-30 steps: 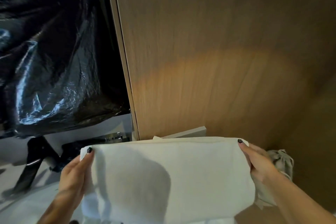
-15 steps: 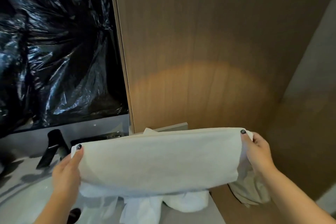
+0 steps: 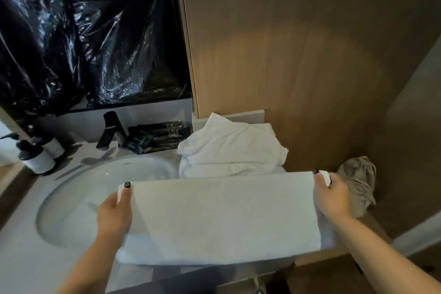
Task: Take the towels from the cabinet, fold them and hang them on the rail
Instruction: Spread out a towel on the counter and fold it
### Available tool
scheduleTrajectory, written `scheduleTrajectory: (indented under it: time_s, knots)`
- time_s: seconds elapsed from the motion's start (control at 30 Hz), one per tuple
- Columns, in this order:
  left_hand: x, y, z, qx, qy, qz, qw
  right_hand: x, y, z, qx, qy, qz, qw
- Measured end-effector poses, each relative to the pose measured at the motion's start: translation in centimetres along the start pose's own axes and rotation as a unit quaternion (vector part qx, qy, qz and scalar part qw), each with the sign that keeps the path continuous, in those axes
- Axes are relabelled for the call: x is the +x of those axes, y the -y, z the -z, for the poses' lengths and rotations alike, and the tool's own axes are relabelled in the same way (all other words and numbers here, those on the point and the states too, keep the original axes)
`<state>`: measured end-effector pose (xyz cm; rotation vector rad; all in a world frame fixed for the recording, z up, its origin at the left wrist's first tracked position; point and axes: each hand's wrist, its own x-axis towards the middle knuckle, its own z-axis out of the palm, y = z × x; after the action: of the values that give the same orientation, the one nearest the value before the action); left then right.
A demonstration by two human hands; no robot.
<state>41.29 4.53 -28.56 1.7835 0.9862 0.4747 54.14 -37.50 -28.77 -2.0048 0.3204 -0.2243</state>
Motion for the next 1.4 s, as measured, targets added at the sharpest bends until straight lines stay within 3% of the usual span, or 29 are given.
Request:
scheduleTrajectory:
  time_s: [0.33, 1.07, 1.2, 1.4]
  knots:
    - [2.6, 1.4, -0.8, -0.023, 0.020, 0.032, 0.999, 0.4, -0.1, -0.6, -0.016, 0.012, -0.021, 1.000]
    - [8.1, 2.9, 0.9, -0.034, 0.121, 0.028, 0.992, -2.5, 2.8, -3.2, -0.108, -0.073, -0.047, 0.990]
    - [7.3, -0.7, 1.3, -0.028, 0.102, -0.080, 0.991, -3.4, 4.8, -2.7, -0.155, -0.099, 0.014, 0.983]
    - [6.5, -13.0, 2.4, -0.104, 0.032, -0.229, 0.967, -2.4, 14.5, 1.6, -0.094, -0.163, 0.130, 0.973]
